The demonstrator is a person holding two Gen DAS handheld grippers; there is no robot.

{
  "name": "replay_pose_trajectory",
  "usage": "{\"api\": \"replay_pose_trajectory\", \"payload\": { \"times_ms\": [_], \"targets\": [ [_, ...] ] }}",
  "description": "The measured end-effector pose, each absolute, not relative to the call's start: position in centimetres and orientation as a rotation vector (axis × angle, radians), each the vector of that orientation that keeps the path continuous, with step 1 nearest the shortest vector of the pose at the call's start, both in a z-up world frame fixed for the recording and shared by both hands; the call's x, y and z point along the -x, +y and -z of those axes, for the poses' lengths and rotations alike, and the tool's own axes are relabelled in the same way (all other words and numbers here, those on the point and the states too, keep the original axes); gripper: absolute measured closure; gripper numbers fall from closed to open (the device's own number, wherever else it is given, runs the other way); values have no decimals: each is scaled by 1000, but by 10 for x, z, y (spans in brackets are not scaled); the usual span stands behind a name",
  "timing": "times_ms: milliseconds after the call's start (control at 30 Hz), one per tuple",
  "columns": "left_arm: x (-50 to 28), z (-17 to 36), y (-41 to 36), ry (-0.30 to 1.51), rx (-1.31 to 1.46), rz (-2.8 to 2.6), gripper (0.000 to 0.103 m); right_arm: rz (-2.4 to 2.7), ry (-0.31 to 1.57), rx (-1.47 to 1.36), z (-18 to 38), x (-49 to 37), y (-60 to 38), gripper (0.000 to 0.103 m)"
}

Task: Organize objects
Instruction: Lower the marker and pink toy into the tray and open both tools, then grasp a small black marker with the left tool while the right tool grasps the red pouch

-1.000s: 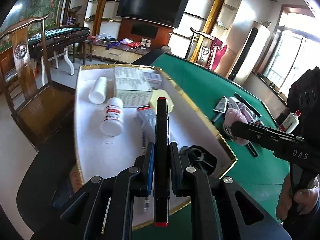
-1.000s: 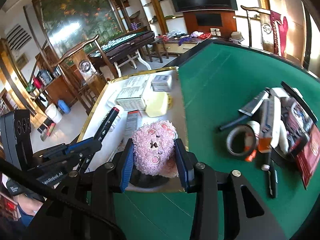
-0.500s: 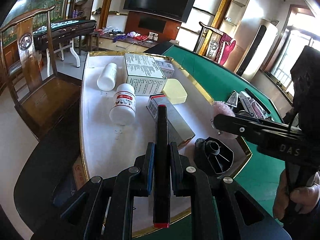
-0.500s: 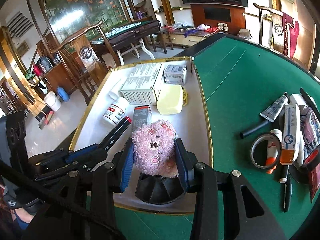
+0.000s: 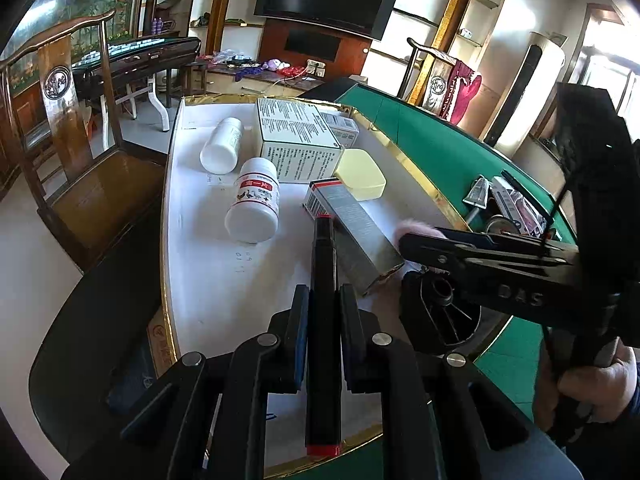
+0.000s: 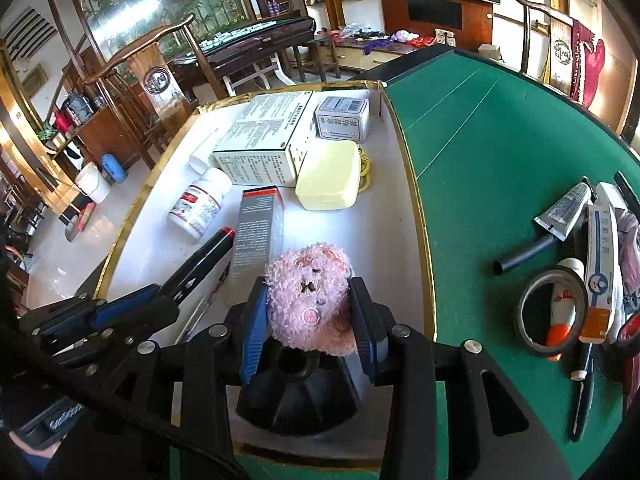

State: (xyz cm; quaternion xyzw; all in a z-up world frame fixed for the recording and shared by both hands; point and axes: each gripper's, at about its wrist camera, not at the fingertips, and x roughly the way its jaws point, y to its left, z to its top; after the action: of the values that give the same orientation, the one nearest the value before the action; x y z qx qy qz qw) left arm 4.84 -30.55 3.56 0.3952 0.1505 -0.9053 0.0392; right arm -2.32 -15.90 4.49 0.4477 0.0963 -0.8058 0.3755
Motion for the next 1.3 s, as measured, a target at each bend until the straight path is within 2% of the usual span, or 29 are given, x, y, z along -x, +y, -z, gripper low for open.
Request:
{"api": "replay_pose_trajectory", "payload": {
  "times_ms": [133, 233, 600, 867, 967, 1000, 1033, 1067, 1100, 1200, 1300],
  "targets": [
    [-49, -36, -308, 467, -1206, 2761, 91, 2070, 265, -1157, -41, 26, -162, 66],
    [-50, -37, -311, 472, -1209, 2759, 90, 2061, 260, -1188, -38, 26, -161, 61],
    [-52, -44, -303, 463, -1213, 2750, 89, 2049, 135, -1174, -57, 25, -136, 57],
    [-56, -65, -278, 400, -1191, 2808, 89, 2138, 76, -1081, -79, 17, -71, 58],
    [-52, -80, -254, 356, -1204, 2877, 89, 2333, 150, -977, -98, 14, -25, 57],
    [-48, -86, -243, 346, -1225, 2913, 89, 2387, 152, -978, -100, 17, -8, 48],
    [-42, -90, -231, 348, -1260, 2950, 89, 2434, 129, -994, -102, 24, 10, 40],
    [-36, -93, -220, 364, -1301, 2981, 89, 2480, 69, -1017, -102, 32, 32, 27],
    [-27, -94, -205, 386, -1370, 3014, 89, 2506, 3, -1035, -101, 39, 50, 24],
    [3, -94, -159, 414, -1582, 3075, 89, 2509, -296, -1150, -90, 63, 119, 24],
    [37, -86, -113, 398, -1748, 3061, 89, 2546, -436, -1161, -88, 69, 158, 24]
  ]
}}
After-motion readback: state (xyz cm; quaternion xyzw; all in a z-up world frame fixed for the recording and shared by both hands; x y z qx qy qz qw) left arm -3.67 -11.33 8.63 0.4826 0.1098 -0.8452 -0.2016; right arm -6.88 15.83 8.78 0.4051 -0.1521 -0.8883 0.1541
